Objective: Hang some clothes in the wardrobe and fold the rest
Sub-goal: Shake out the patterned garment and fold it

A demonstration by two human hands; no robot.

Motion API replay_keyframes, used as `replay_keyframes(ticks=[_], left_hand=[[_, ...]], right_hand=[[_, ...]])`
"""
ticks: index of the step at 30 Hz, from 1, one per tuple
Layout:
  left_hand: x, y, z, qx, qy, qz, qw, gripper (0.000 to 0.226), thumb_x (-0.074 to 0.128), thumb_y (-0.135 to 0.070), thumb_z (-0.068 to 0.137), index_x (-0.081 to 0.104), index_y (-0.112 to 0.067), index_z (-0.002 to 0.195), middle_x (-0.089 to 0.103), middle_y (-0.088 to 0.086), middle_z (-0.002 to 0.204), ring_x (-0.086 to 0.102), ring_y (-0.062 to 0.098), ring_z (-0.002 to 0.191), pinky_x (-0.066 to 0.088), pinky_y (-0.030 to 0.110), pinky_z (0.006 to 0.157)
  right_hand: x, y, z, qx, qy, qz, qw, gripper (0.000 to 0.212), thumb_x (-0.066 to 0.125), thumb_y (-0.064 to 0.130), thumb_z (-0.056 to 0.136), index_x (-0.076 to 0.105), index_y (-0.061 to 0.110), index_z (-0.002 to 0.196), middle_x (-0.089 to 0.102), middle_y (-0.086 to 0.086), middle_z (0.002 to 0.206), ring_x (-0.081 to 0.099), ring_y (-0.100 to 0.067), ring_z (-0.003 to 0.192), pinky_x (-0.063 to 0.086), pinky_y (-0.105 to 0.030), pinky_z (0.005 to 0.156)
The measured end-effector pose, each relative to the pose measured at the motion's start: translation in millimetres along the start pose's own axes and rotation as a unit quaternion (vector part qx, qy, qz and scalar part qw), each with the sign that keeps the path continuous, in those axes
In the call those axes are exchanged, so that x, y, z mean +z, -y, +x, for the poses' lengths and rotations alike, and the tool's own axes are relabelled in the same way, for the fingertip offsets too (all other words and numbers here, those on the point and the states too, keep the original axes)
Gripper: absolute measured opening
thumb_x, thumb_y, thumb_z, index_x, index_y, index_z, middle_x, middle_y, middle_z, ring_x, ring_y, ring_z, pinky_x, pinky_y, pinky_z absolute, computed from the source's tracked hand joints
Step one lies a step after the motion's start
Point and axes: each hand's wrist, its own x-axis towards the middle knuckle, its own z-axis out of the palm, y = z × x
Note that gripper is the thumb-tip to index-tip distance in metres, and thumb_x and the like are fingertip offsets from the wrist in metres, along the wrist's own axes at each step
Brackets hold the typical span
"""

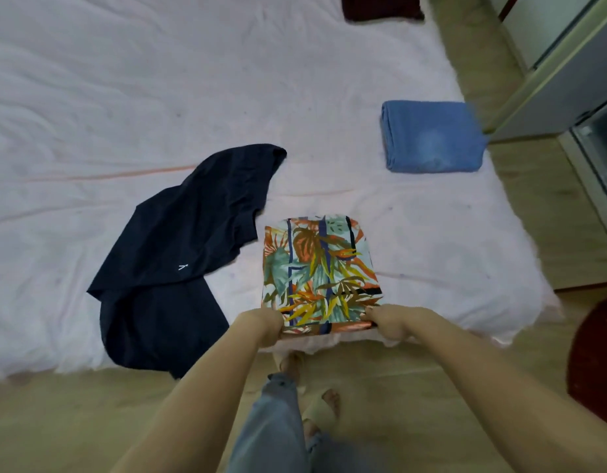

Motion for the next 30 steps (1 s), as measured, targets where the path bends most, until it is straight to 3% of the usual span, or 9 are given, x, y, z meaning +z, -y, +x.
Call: replay_keyframes(ticks=[6,9,11,13,17,22,24,26,30], left_hand=[[-30.0,21.2,-23.5,0.008,-0.078,-0.147,0.986,0.012,0.057,-0.012,0.088,0.067,-0.007,0.093,0.060,0.006,0.085,0.054,0.022,0.077,0.042,0.027,0.067],[-55.7,47.2,-7.9,-0.037,-0.242,-0.359,0.901,0.026,0.063,-0.015,0.086,0.054,-0.013,0.062,0.051,0.003,0.060,0.047,0.019,0.059,0.039,0.025,0.053],[-67.8,53.6,6.1,-0.070,-0.333,-0.485,0.806,0.032,0.065,-0.015,0.084,0.044,-0.011,0.060,0.045,0.007,0.059,0.040,0.018,0.057,0.035,0.027,0.052],[-76.7,54.8,32.8,-0.103,-0.377,-0.523,0.758,0.036,0.065,-0.016,0.083,0.038,-0.012,0.060,0.040,0.006,0.059,0.036,0.018,0.058,0.030,0.029,0.053],[-82.3,57.7,76.0,-0.146,-0.407,-0.520,0.737,0.033,0.060,-0.018,0.090,0.044,-0.009,0.063,0.047,0.003,0.062,0.044,0.019,0.062,0.030,0.031,0.056],[-83.9,69.6,115.1,-0.214,-0.441,-0.496,0.717,0.020,0.052,-0.019,0.096,0.054,-0.010,0.114,0.062,0.010,0.108,0.054,0.024,0.090,0.043,0.035,0.072],[-80.0,64.7,127.2,-0.187,-0.523,-0.392,0.734,0.033,0.051,-0.018,0.096,0.050,-0.013,0.129,0.056,0.008,0.128,0.051,0.026,0.113,0.045,0.039,0.090],[-71.8,53.4,136.1,-0.064,-0.576,-0.242,0.778,0.039,0.048,-0.023,0.098,0.047,-0.013,0.136,0.049,0.006,0.140,0.043,0.026,0.129,0.036,0.040,0.107],[-66.0,44.5,159.9,0.062,-0.394,-0.016,0.917,0.061,0.016,-0.045,0.102,0.005,-0.014,0.153,0.003,0.004,0.161,0.002,0.024,0.149,0.005,0.044,0.121]], right_hand=[[-31.1,-7.7,-30.5,-0.021,-0.033,0.142,0.989,0.016,0.050,0.018,0.097,0.065,0.013,0.102,0.064,-0.011,0.102,0.056,-0.022,0.086,0.043,-0.023,0.071],[-58.6,-20.8,-16.7,0.020,-0.178,0.306,0.935,0.032,0.058,0.016,0.093,0.055,0.009,0.062,0.054,-0.006,0.063,0.048,-0.016,0.056,0.035,-0.021,0.048],[-72.4,-23.3,1.0,0.057,-0.295,0.360,0.883,0.029,0.058,0.013,0.091,0.057,0.004,0.063,0.051,-0.008,0.062,0.045,-0.019,0.057,0.030,-0.027,0.051],[-85.6,-21.7,32.4,0.089,-0.368,0.381,0.844,0.027,0.057,0.010,0.089,0.056,0.011,0.062,0.053,-0.006,0.065,0.047,-0.021,0.062,0.031,-0.029,0.053],[-96.7,-20.6,82.3,0.134,-0.429,0.396,0.801,0.012,0.059,0.014,0.086,0.063,0.007,0.078,0.064,-0.014,0.082,0.057,-0.031,0.079,0.038,-0.033,0.061],[-108.7,-23.0,121.0,0.174,-0.503,0.363,0.765,0.023,0.052,0.017,0.093,0.056,0.008,0.114,0.060,-0.014,0.114,0.055,-0.031,0.106,0.044,-0.037,0.082],[-104.4,-13.7,129.6,0.165,-0.564,0.274,0.761,0.035,0.049,0.018,0.096,0.048,0.009,0.129,0.050,-0.013,0.133,0.046,-0.029,0.123,0.038,-0.040,0.101],[-89.2,-0.5,137.5,0.097,-0.550,0.162,0.813,0.046,0.042,0.029,0.100,0.037,0.013,0.143,0.034,-0.011,0.151,0.030,-0.028,0.140,0.022,-0.041,0.116],[-70.9,-4.4,162.7,0.000,-0.426,-0.020,0.904,0.062,0.012,0.050,0.099,0.013,0.021,0.153,0.011,-0.005,0.161,0.007,-0.022,0.148,0.003,-0.041,0.120]])
